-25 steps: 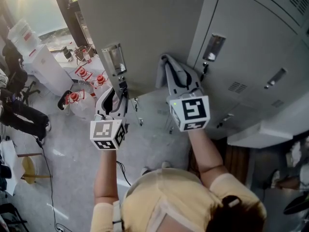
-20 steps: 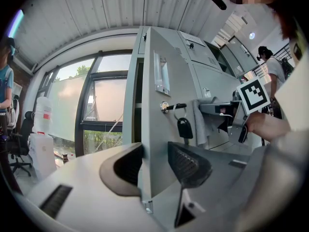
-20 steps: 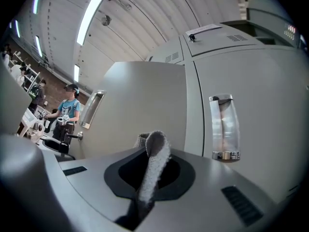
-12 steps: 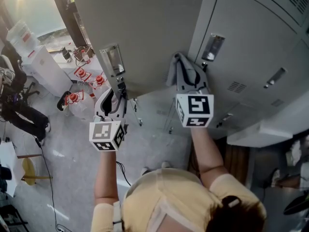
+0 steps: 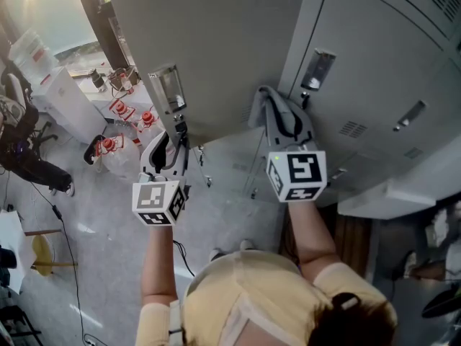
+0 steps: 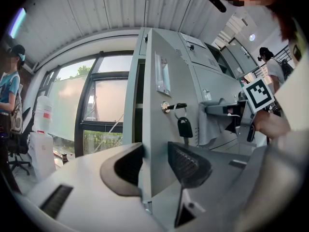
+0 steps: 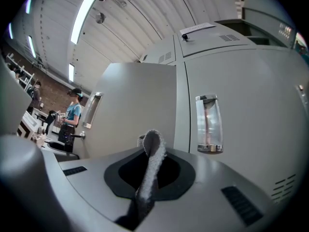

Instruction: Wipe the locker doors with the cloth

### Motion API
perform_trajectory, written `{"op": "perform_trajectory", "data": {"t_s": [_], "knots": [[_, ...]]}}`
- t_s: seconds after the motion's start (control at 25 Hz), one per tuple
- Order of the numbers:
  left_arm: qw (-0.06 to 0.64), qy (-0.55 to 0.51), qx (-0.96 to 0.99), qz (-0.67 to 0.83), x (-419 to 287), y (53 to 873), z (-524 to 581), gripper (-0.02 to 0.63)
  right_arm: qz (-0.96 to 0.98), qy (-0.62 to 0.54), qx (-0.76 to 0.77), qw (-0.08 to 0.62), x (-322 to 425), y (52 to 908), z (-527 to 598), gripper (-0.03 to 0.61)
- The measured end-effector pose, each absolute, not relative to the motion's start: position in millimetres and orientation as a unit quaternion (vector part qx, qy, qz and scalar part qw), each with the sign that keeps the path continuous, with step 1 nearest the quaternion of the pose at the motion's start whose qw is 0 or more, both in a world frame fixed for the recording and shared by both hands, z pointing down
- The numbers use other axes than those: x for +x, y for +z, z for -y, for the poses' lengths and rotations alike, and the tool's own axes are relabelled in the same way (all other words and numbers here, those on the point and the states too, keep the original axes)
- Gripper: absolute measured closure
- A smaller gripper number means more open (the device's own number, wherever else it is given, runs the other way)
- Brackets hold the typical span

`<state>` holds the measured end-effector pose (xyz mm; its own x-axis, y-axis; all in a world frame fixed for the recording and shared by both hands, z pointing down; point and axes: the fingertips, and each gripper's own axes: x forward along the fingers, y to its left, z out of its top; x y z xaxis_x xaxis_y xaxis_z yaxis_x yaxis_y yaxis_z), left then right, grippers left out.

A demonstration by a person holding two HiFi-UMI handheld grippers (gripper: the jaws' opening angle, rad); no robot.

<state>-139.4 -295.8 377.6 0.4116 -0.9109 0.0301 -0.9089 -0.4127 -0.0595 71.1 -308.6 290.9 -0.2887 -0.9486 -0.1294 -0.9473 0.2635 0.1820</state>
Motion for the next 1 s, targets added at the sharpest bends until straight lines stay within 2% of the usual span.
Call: {"op": "perform_trajectory", "data": {"t_s": [1.0], "knots": [[0.019,-0.034,-0.843,-0.536,-145.9,375.5,289.5,0.457,0.9,-0.06,0.432,0.005,-71.8,339.0,275.8,0.563]]}}
